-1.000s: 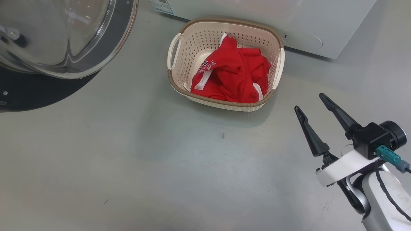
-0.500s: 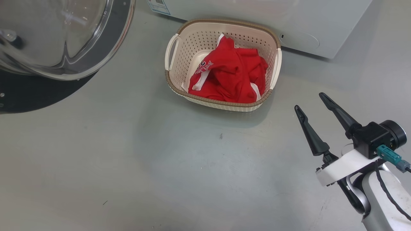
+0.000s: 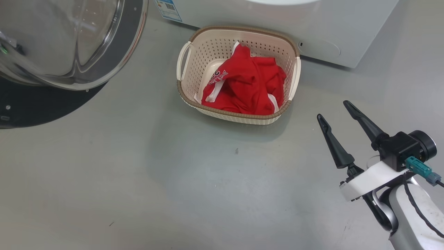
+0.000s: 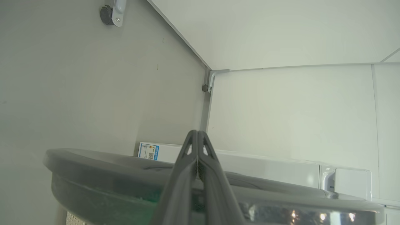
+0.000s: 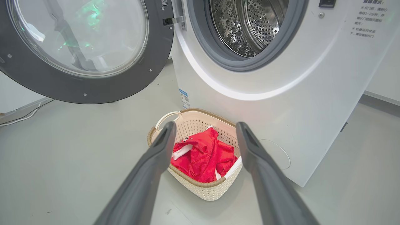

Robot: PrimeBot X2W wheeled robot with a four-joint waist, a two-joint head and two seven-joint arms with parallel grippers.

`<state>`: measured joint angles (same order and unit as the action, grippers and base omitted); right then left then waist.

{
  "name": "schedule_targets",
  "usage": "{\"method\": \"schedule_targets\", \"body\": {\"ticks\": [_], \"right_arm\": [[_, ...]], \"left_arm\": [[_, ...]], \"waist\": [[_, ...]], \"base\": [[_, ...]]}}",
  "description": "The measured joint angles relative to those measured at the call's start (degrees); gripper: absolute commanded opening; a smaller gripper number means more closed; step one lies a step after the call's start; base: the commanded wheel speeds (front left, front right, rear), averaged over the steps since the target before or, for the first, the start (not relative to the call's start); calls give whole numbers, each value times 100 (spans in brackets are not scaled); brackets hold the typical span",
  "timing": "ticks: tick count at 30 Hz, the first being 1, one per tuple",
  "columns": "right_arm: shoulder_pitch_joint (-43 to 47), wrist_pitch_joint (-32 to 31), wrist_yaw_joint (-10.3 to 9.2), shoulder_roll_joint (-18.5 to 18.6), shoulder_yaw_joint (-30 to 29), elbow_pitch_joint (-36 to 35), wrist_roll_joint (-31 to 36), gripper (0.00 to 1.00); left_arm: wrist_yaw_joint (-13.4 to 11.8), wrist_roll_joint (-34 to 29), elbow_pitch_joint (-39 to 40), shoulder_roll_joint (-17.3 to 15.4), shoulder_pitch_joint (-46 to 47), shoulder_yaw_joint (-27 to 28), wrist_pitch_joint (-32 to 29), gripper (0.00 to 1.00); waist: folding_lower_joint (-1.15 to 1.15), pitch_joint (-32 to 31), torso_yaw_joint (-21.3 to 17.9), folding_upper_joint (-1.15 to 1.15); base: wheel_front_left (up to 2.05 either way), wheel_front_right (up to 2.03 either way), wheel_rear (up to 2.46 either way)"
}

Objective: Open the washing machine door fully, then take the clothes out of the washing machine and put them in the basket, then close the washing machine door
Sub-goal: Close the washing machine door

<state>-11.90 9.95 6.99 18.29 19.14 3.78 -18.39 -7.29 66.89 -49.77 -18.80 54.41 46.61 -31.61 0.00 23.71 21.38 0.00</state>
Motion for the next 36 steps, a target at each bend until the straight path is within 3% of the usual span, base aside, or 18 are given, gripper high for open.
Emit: {"method": "schedule_targets", "body": {"ticks": [12,36], "right_arm": [[10,119,0,-93,78,207,-29,100],[99,246,0,-370,243,425,-172,100]], "left_arm": [[63,-9,-123,40,-135,-431,-872,0],[878,377,189,620,-929,-757,-2695,0]], "waist": [[0,-356,-10,0],[0,-912,0,0]], "base": [[0,0,0],[0,0,0]]}}
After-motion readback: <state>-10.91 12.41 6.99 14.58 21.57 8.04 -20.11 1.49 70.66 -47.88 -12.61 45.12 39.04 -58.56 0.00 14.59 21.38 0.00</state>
